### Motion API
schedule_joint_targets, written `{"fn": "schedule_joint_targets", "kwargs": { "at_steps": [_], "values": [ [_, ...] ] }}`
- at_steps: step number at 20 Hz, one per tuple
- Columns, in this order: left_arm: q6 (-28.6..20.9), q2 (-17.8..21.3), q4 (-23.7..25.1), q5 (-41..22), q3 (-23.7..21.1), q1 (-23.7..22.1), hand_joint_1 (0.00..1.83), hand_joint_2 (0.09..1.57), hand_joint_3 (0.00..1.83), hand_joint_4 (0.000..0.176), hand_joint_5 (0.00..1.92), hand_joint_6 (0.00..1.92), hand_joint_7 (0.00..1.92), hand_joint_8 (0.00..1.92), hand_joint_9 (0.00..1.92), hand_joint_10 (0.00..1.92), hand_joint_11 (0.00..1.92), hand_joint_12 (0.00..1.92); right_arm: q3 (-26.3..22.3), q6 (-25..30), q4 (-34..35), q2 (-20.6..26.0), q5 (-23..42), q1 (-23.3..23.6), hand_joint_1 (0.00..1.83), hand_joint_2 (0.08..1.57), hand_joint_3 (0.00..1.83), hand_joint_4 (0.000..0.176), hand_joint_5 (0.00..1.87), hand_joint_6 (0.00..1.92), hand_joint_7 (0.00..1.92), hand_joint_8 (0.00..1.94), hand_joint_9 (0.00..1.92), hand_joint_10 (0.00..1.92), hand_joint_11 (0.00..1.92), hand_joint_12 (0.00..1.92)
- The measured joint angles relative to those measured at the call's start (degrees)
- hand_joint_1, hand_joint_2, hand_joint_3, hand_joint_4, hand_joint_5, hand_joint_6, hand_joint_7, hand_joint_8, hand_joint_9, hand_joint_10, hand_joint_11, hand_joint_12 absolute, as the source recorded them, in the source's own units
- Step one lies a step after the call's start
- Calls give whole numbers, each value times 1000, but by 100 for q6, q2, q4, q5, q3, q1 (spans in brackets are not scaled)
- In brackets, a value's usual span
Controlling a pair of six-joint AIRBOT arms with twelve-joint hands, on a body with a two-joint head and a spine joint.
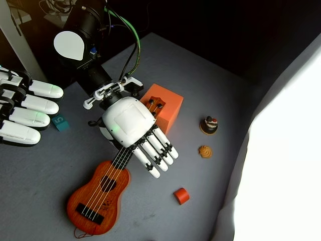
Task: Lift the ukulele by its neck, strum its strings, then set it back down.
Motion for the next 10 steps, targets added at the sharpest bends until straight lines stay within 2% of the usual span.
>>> {"fn": "schedule_joint_targets", "kwargs": {
  "at_steps": [4, 6, 10],
  "values": [
    [-15, -13, 11, -50, 35, 17, 877, 1092, 1, 16, 0, 0, 0, 0, 0, 0, 0, 0, 0, 0, 0, 0, 0, 0, 27, 1317, 0, 0, 107, 5, 110, 3, 103, 1, 0, 325],
    [-15, -13, 13, -48, 35, 22, 837, 1102, 5, 22, 0, 0, 0, 0, 0, 0, 0, 0, 0, 2, -2, 0, 0, 0, 15, 1321, 1, 0, 111, 6, 125, 7, 96, 6, 0, 273],
    [-20, -13, 22, -52, 35, 35, 827, 1110, 6, 15, 0, 0, 0, 0, 0, 0, 3, 1, 0, 0, 0, 0, 0, 0, 33, 1318, 1, 0, 118, 5, 132, 0, 112, 10, 0, 340]
  ]
}}
